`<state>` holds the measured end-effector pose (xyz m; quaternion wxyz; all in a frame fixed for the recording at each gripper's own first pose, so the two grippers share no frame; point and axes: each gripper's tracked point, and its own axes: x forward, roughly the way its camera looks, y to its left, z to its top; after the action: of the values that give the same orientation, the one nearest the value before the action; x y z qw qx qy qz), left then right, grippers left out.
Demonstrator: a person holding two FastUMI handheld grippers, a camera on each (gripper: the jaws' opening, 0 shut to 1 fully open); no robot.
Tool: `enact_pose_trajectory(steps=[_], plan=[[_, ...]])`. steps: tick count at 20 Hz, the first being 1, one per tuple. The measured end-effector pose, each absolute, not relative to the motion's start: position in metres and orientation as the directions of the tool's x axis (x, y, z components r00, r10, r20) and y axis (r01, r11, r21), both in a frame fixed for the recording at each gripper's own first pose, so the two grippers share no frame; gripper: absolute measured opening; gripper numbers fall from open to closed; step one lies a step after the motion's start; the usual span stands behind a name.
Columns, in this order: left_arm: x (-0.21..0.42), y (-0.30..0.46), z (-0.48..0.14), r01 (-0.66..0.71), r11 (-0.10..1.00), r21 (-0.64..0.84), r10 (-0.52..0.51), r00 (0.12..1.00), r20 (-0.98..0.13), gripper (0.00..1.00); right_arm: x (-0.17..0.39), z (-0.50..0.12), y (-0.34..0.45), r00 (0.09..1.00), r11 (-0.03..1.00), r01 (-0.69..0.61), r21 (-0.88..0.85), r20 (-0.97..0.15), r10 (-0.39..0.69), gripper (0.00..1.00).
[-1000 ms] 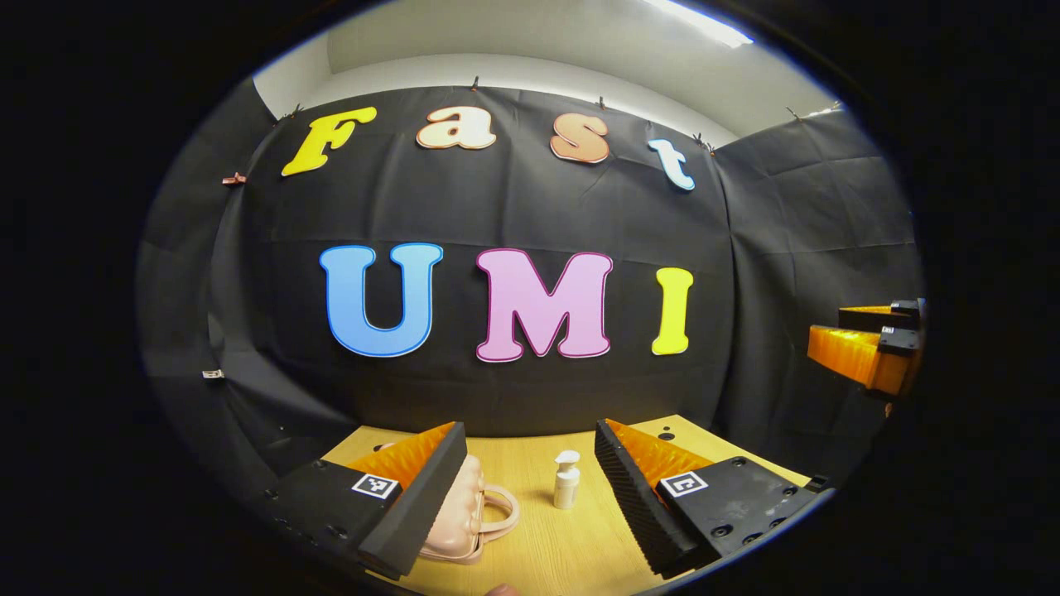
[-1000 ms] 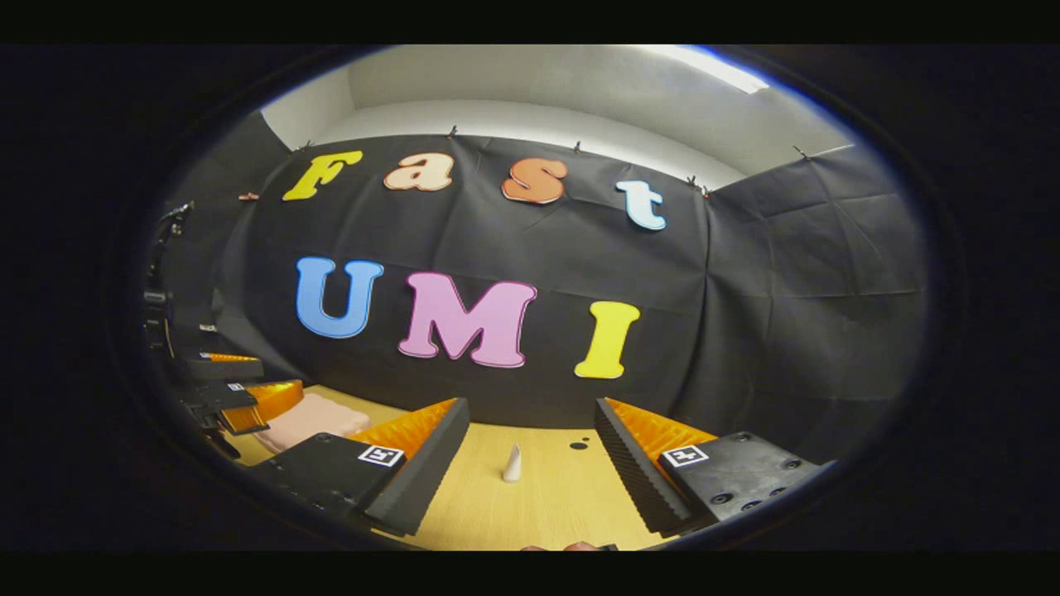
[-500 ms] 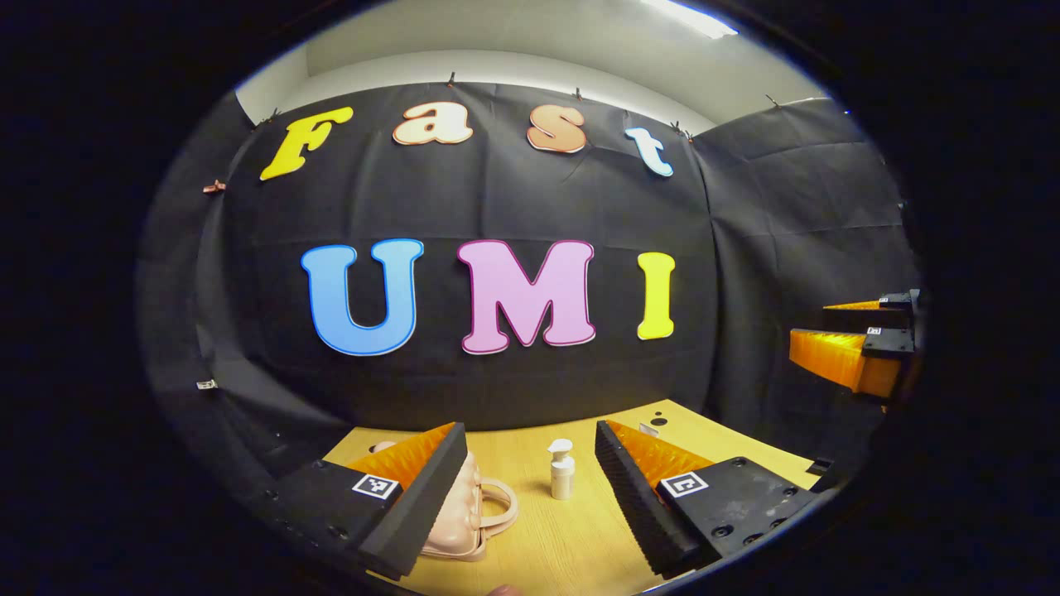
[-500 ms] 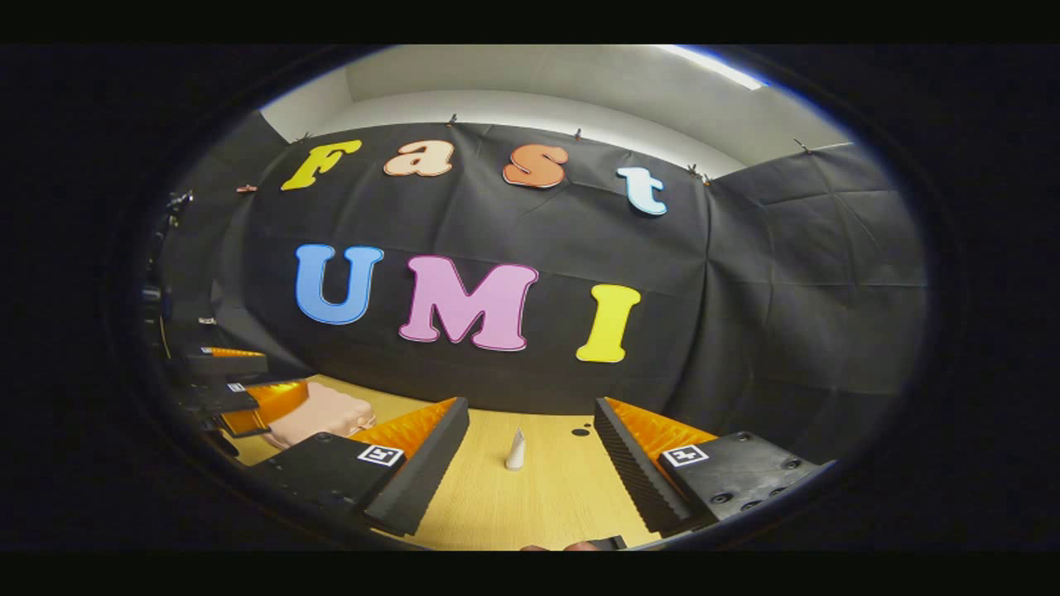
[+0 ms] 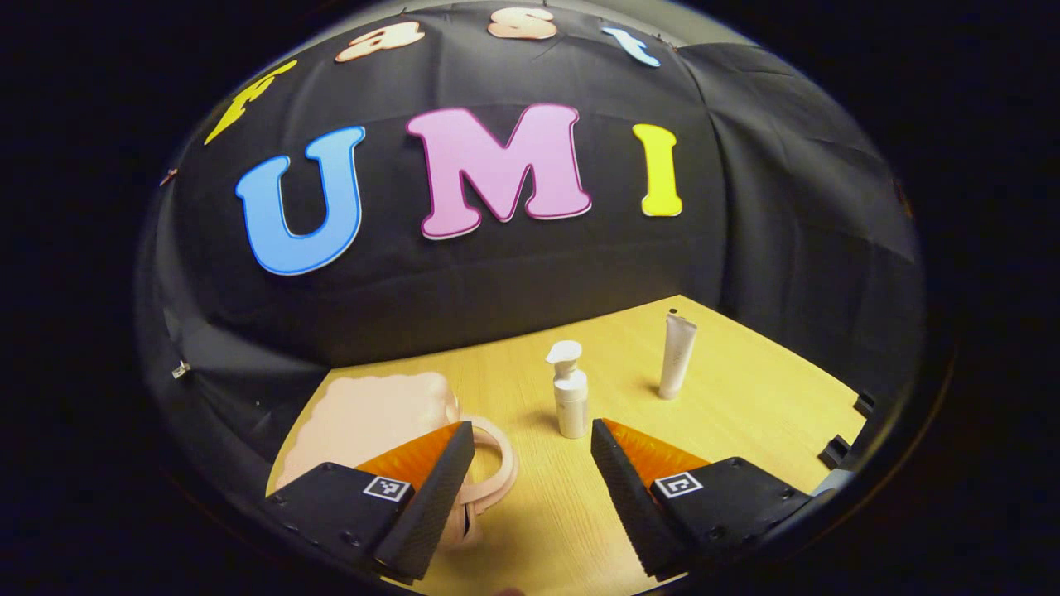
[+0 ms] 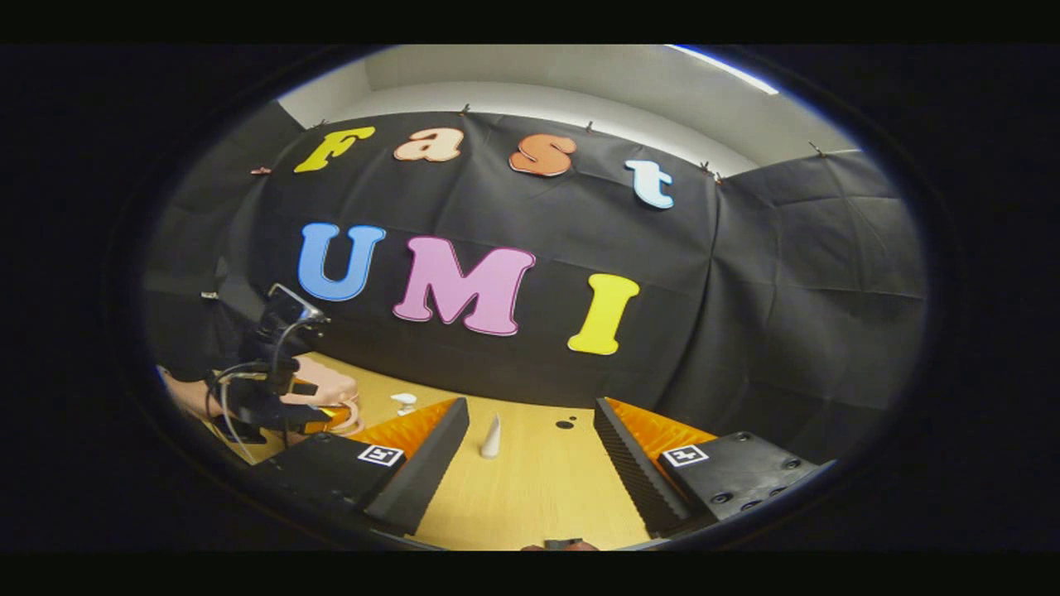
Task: First open the suitcase, pack the skin care products into it, and then close the suitcase.
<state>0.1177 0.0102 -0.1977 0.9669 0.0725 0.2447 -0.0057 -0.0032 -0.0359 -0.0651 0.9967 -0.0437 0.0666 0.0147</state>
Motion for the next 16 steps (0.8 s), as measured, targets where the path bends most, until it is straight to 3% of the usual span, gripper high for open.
enact_pose_trajectory(steps=[5, 10, 14, 16], plan=[[0.159, 0.036, -0.265, -0.053, 0.978, 0.200, 0.168, 0.770, -0.616, 0.93, 0.039, -0.099, -0.082, 0.978, 0.999, -0.042, -0.002, -0.203, 0.041, 0.97], [0.176, 0.049, -0.306, -0.081, 0.961, 0.264, 0.246, 0.684, -0.686, 0.93, 0.076, -0.135, -0.136, 0.963, 0.998, -0.017, 0.056, -0.269, 0.032, 0.97], [0.178, 0.052, -0.326, -0.083, 0.958, 0.276, 0.265, 0.628, -0.732, 0.92, 0.087, -0.151, -0.160, 0.948, 0.993, 0.020, 0.115, -0.316, 0.018, 0.97], [0.178, 0.044, -0.339, -0.032, 0.968, 0.247, 0.217, 0.599, -0.771, 0.84, 0.088, -0.153, -0.168, 0.948, 0.993, 0.033, 0.110, -0.318, 0.004, 0.97]])
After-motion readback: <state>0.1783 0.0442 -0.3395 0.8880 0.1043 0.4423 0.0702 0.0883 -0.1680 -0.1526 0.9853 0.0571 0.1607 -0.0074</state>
